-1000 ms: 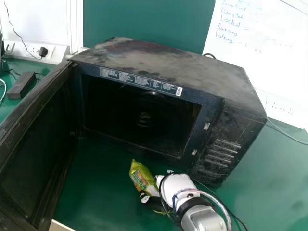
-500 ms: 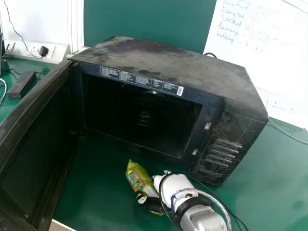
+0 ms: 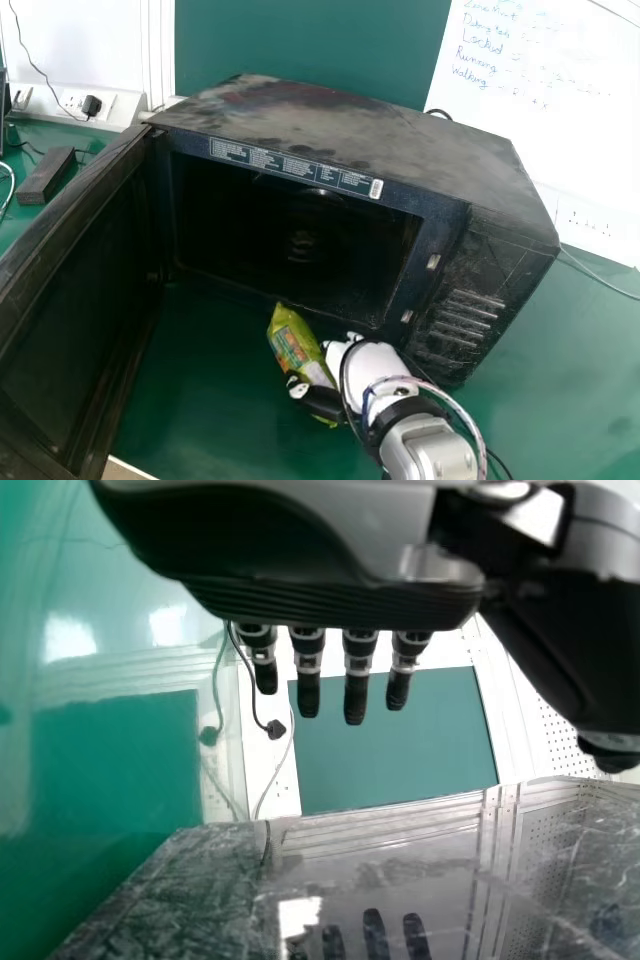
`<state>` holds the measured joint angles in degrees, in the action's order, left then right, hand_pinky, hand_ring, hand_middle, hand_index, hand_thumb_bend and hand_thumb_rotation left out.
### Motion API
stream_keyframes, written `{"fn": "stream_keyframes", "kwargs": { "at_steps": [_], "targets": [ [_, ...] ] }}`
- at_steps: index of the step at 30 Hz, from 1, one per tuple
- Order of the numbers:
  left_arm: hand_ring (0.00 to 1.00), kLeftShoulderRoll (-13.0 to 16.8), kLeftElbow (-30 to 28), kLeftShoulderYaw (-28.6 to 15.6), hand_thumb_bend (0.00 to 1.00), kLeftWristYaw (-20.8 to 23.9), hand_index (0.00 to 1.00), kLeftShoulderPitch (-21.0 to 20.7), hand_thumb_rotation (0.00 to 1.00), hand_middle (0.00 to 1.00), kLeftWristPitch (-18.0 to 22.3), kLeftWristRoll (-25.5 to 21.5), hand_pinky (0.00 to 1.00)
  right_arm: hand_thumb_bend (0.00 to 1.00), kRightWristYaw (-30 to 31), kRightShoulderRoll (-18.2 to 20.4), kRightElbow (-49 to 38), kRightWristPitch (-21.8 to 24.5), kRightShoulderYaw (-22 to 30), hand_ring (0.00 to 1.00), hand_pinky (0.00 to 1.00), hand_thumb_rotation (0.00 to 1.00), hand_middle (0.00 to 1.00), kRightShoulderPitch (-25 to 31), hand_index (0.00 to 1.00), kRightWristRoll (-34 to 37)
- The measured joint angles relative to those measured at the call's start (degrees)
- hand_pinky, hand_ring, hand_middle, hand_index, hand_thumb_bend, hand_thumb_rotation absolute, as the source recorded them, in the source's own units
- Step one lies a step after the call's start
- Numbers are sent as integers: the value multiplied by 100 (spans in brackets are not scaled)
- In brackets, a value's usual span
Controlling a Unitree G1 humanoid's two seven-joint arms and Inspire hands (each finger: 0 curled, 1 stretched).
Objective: Put biscuit inside oven
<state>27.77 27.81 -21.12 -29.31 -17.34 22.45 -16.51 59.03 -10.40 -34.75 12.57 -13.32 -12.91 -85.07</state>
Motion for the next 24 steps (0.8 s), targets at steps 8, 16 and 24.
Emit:
{"fn": "stream_keyframes", "kwargs": {
  "at_steps": [8, 16, 24],
  "targets": [
    [95, 0, 0, 1, 38, 9, 98, -10, 100, 96, -4, 5, 96, 53, -146, 48, 138, 112, 112, 31, 22, 0, 47, -127, 49, 79],
    [95, 0, 11, 1, 37, -10, 98, -21, 100, 96, 5, 6, 96, 52, -747, 72, 397, 224, 315, 27, 17, 0, 40, -210, 51, 563],
    [95, 0, -2, 1, 37, 0, 98, -34, 100, 95, -31, 3, 96, 53, -939, 74, 687, 435, 296, 33, 23, 0, 41, -402, 51, 659]
  ]
}}
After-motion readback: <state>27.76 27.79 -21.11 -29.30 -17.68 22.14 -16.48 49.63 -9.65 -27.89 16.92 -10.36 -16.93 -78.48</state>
